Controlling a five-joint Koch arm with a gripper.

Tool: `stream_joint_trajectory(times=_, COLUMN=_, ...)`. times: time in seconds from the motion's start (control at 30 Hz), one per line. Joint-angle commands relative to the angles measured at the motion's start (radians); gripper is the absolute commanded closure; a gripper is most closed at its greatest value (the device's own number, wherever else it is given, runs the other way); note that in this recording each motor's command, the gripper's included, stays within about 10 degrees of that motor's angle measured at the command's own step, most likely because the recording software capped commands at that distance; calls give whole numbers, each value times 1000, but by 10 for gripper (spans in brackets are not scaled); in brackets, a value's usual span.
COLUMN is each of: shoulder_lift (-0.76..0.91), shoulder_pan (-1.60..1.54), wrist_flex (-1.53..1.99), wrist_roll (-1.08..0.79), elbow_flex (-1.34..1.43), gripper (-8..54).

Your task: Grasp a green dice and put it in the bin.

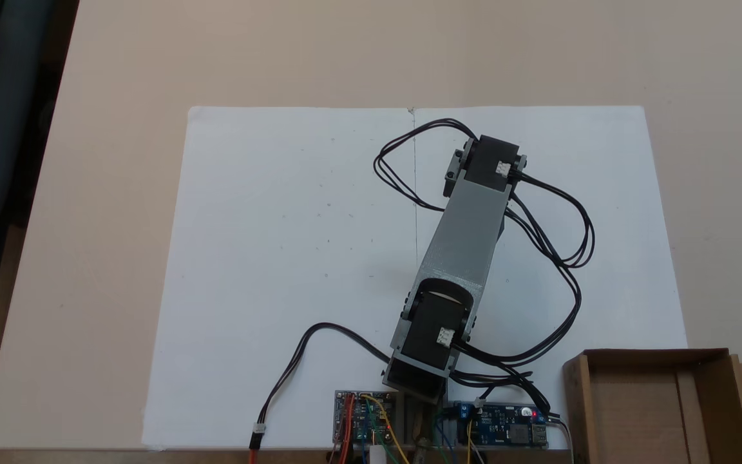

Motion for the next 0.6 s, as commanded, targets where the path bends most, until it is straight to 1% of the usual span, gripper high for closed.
stream_joint_trajectory(times=0.0, shoulder_lift=9, shoulder_pan=8, wrist_flex=-37, wrist_roll=-89, elbow_flex=-18, gripper=22)
stream_joint_trajectory(times=0.57, shoulder_lift=8, shoulder_pan=9, wrist_flex=-46, wrist_roll=-34, elbow_flex=26, gripper=22)
